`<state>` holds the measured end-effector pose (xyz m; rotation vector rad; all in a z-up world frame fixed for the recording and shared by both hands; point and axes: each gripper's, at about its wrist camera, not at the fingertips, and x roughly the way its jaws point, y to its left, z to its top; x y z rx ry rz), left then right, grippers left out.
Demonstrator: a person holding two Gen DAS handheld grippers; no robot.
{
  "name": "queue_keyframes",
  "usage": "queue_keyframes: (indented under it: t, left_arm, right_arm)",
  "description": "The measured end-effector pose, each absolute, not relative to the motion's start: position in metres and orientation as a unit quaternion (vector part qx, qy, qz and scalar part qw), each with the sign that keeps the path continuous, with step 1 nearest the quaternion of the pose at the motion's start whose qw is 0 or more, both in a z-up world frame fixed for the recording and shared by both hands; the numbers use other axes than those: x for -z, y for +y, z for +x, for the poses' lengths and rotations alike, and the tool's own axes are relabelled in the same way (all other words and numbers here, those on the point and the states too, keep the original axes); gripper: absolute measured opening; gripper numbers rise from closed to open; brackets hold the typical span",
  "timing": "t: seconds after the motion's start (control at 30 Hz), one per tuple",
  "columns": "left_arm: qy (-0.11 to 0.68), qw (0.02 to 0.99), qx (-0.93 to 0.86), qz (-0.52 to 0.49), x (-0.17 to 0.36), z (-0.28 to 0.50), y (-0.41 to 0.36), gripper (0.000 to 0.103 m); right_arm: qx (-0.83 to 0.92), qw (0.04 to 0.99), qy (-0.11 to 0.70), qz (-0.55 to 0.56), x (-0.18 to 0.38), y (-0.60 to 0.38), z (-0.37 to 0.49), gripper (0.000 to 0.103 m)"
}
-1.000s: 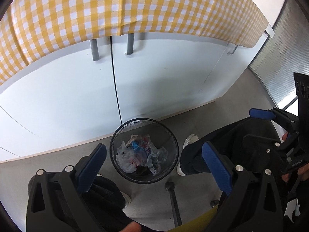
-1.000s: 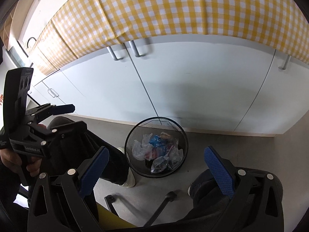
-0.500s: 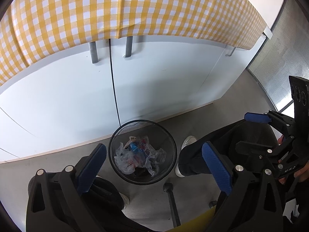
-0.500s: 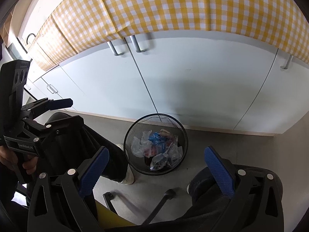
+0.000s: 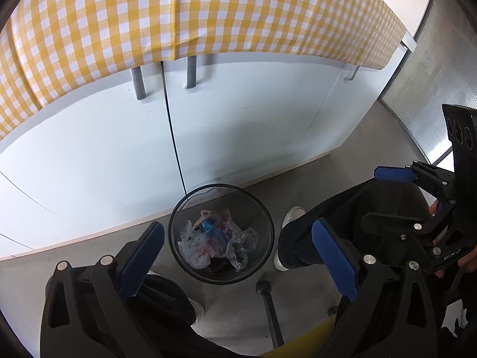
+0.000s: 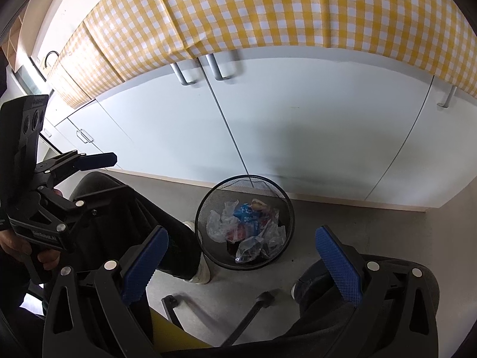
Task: Collect trash
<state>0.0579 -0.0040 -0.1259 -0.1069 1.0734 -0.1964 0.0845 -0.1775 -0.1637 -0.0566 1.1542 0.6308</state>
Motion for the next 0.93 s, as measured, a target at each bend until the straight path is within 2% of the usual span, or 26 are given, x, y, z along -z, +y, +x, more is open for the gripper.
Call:
queue_keyframes:
  t: [0.93]
  left_arm:
    - [0.513,0.851,0.100,-0.047,0.1284,0.0586,0.0024,0.099]
  right_arm:
    - [-0.294,0.798,0.525,-0.030,0.1589,-0.1791,0.0825,0.100]
